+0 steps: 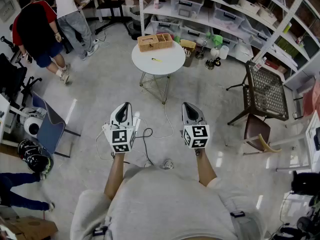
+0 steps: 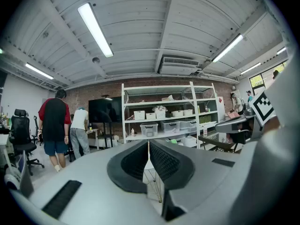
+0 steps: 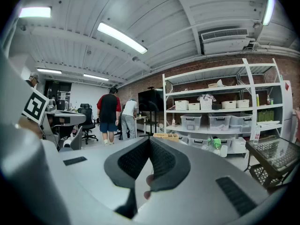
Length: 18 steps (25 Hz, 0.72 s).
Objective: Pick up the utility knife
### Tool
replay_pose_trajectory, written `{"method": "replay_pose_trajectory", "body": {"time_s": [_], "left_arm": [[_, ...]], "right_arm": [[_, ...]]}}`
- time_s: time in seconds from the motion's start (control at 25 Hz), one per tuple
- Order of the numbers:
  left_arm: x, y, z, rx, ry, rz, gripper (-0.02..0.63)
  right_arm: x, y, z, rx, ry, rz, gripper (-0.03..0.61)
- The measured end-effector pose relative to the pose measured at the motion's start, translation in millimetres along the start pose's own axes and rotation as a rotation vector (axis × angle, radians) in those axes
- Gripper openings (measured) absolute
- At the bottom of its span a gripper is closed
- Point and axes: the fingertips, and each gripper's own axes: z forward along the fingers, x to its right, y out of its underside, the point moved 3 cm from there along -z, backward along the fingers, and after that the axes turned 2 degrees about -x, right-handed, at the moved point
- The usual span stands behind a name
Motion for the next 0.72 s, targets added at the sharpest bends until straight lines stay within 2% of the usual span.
{"method": "replay_pose_trajectory", "body": {"time_s": [0.72], "left_arm": [[28,9,9,-0.027,-0.007,-0.003,0.028]], "right_arm": [[12,12,2,-0.007,-0.043,-0.012,0.031]]}}
